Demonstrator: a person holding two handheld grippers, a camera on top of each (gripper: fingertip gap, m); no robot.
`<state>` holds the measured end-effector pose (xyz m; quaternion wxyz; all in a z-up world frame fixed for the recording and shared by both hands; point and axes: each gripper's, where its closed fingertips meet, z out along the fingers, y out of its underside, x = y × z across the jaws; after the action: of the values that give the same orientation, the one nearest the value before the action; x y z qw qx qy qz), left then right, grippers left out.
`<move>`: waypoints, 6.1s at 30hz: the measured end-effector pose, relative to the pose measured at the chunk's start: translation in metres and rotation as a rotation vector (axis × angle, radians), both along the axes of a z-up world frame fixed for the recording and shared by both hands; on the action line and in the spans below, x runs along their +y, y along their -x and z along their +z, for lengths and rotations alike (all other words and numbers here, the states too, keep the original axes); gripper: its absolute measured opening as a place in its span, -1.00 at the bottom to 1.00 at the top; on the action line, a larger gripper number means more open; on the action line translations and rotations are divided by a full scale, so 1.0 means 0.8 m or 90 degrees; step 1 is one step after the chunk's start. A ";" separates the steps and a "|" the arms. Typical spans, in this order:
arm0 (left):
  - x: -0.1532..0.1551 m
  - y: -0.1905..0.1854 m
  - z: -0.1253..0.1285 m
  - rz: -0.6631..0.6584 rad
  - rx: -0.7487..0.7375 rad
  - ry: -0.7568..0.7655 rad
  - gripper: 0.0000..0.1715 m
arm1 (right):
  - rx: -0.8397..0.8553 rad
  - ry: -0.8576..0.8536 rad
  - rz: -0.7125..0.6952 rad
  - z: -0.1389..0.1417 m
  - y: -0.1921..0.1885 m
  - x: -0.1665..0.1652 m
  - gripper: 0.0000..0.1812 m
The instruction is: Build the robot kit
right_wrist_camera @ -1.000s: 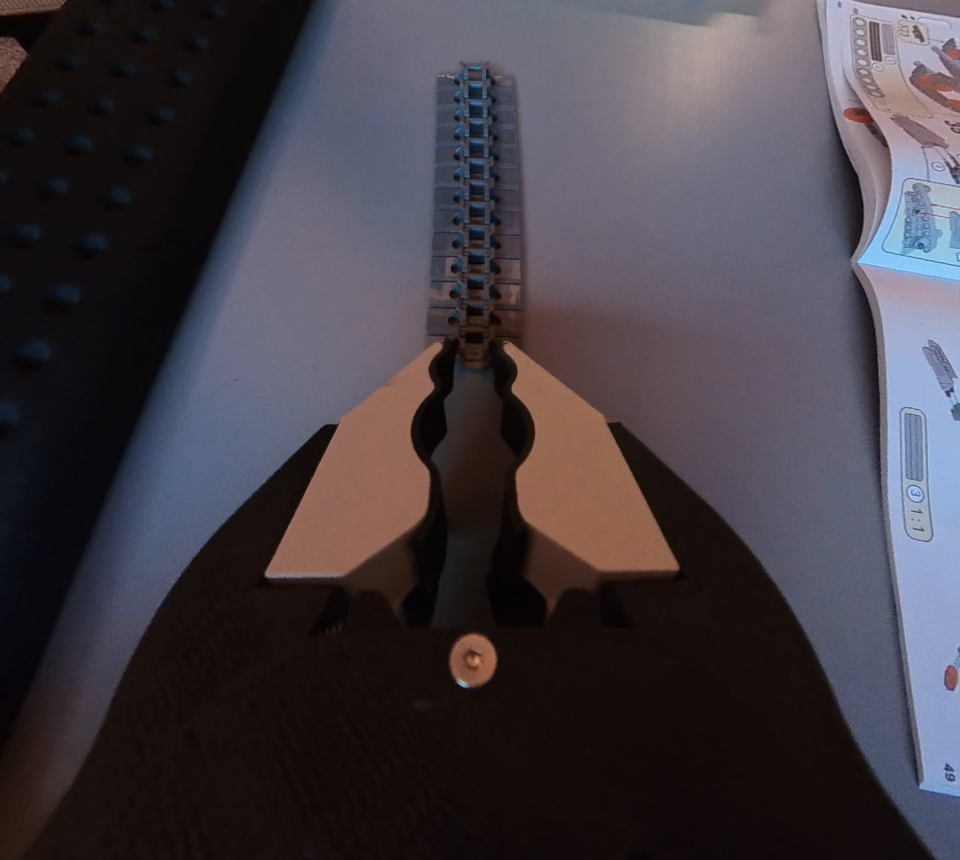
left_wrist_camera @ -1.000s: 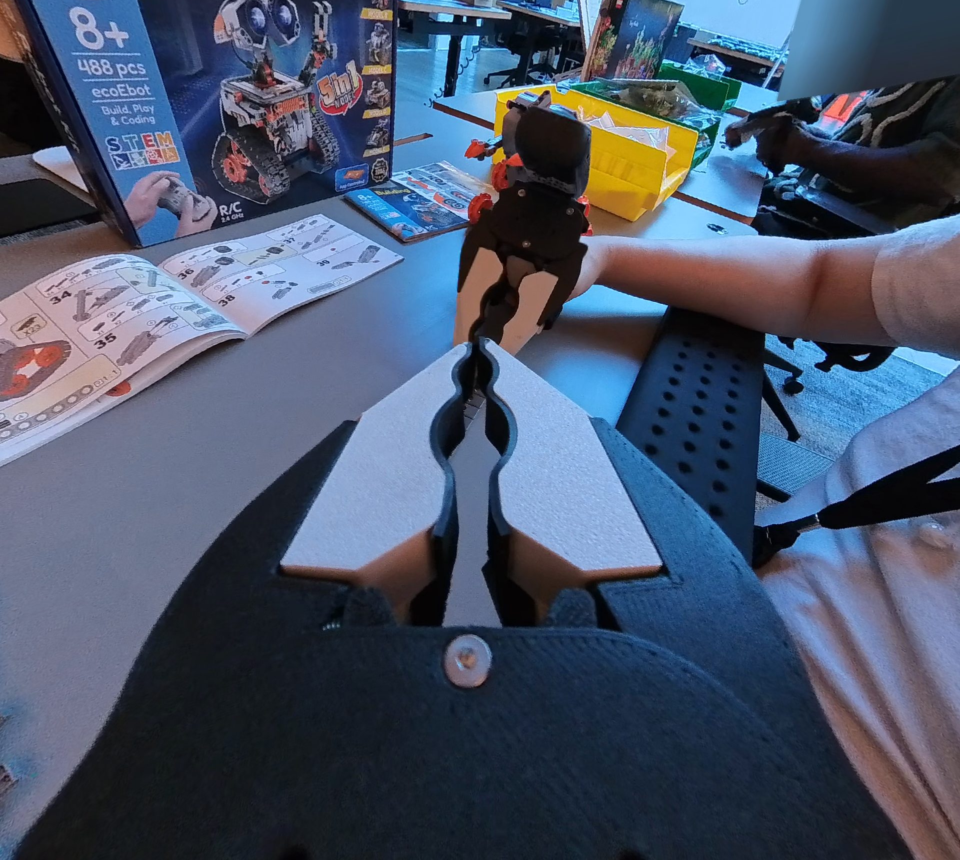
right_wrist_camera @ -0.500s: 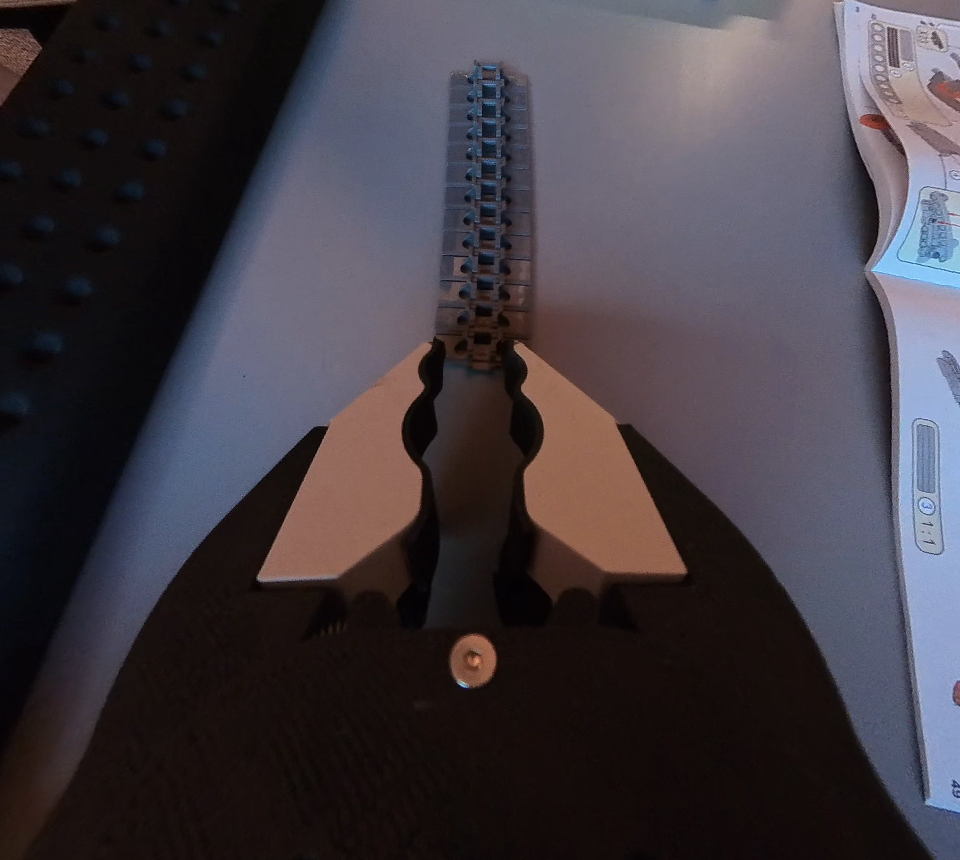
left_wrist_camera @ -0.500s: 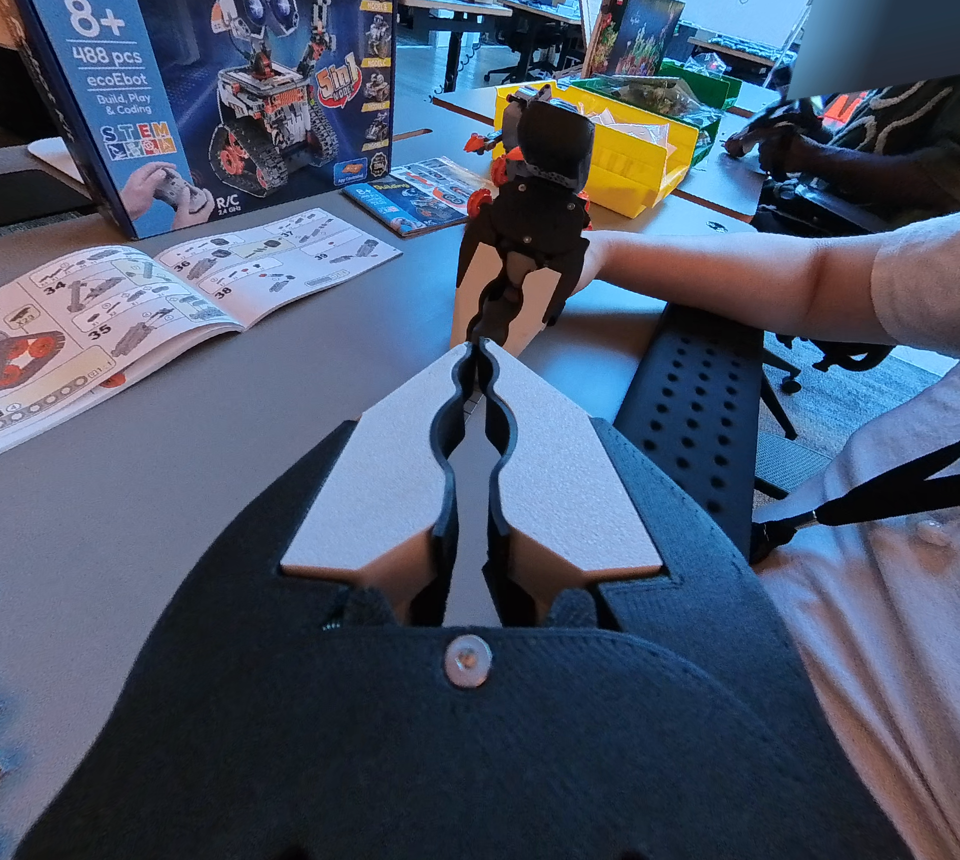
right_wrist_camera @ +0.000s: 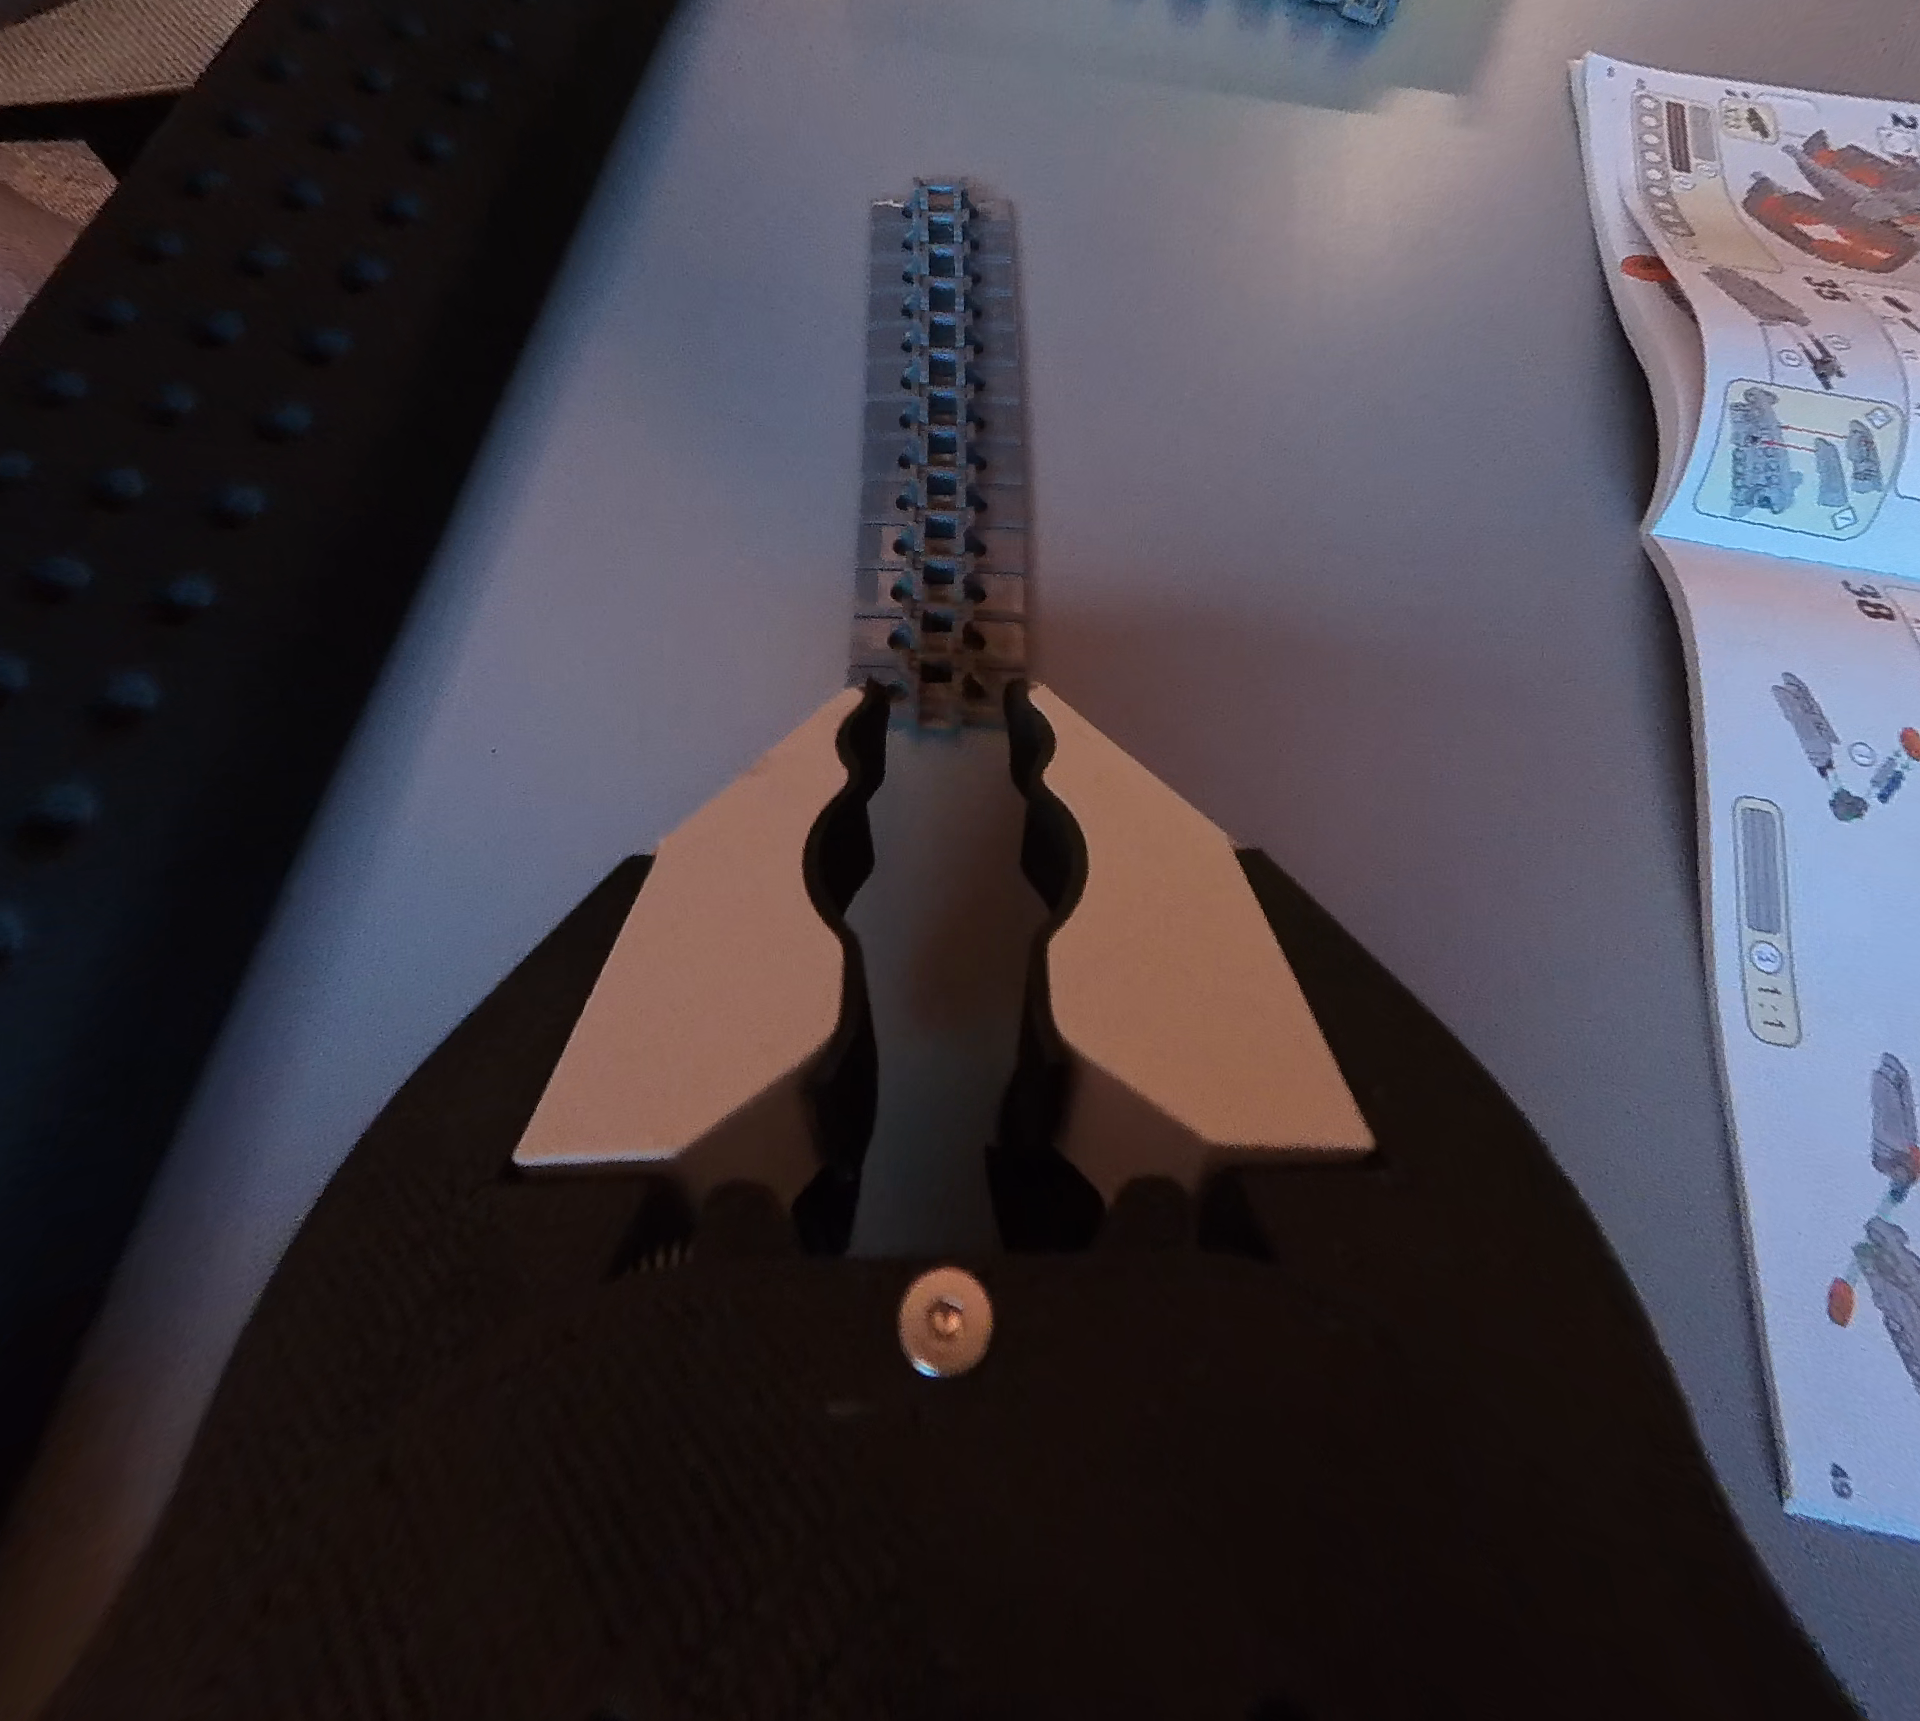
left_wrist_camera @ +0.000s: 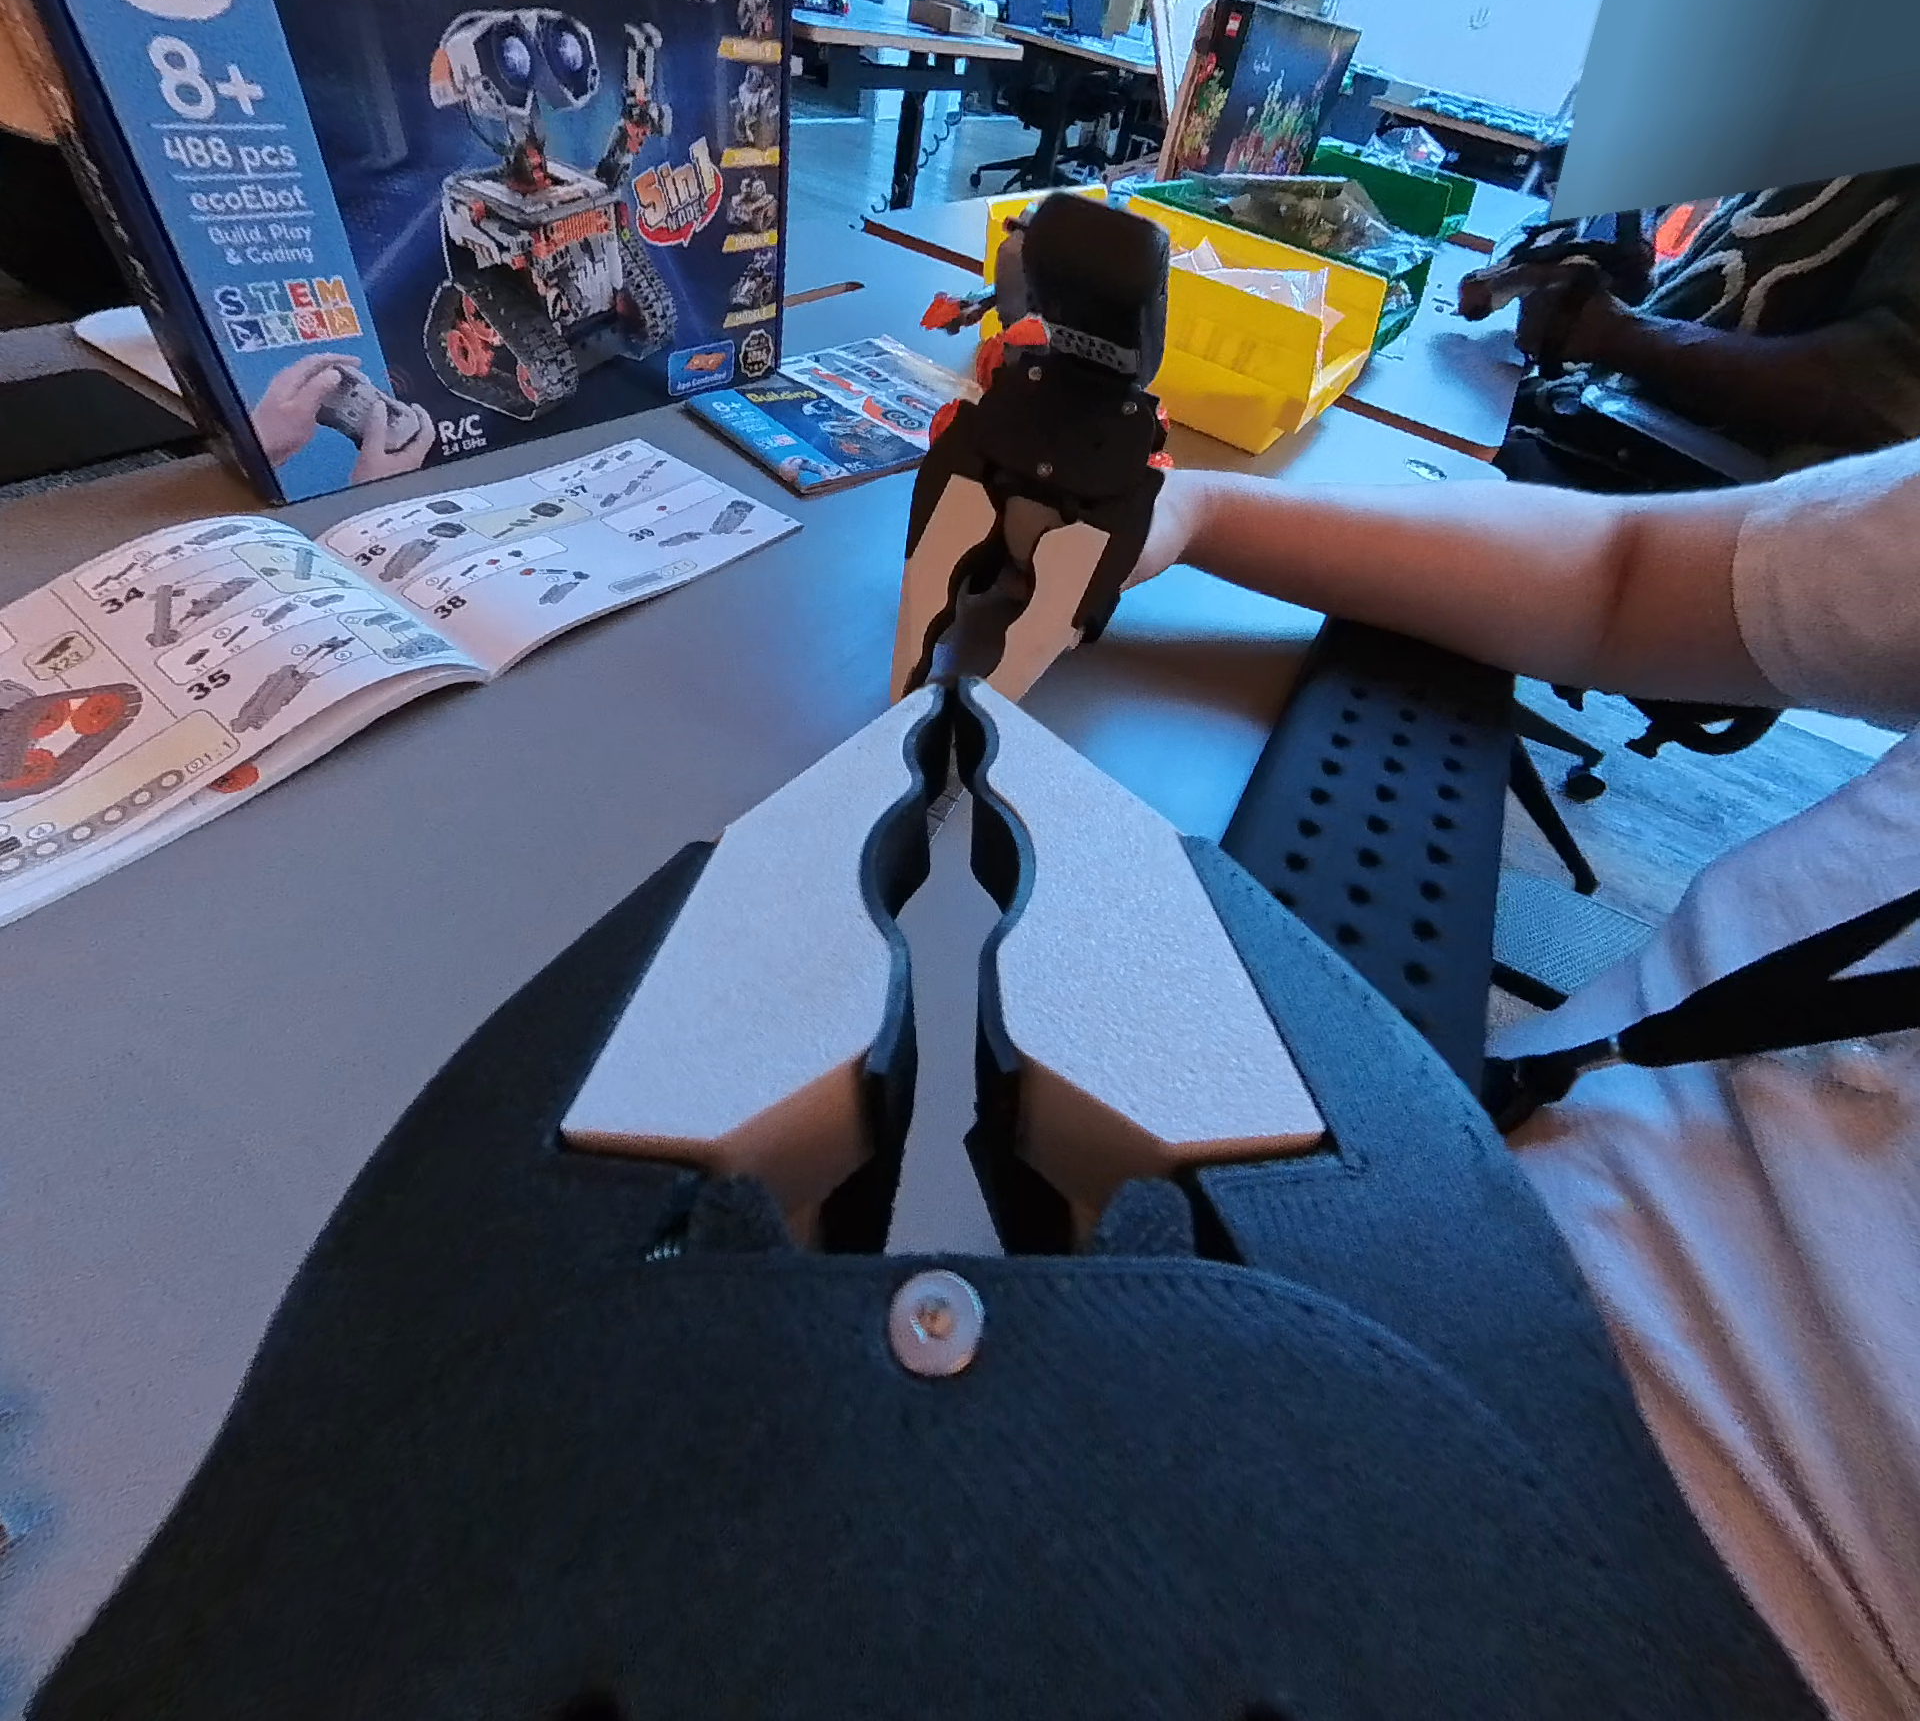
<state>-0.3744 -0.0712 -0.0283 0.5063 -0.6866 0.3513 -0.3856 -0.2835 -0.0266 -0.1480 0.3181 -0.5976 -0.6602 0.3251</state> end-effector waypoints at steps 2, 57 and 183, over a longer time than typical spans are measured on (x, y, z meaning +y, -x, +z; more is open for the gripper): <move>-0.006 0.002 0.004 0.001 -0.001 -0.009 -1.00 | -0.002 -0.004 0.003 0.001 -0.002 -0.002 -0.76; 0.082 0.214 -0.135 0.325 0.478 0.236 -0.69 | -0.014 -0.115 -0.024 0.003 0.014 0.008 -0.76; 0.060 -0.058 0.021 0.013 -0.266 0.181 -1.00 | 0.331 -0.063 -0.189 0.154 0.038 -0.002 -0.79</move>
<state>-0.3276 -0.0233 -0.0111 0.4705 -0.6601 0.1744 -0.5591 -0.3141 -0.0284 -0.0250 0.5490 -0.5682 -0.4773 0.3846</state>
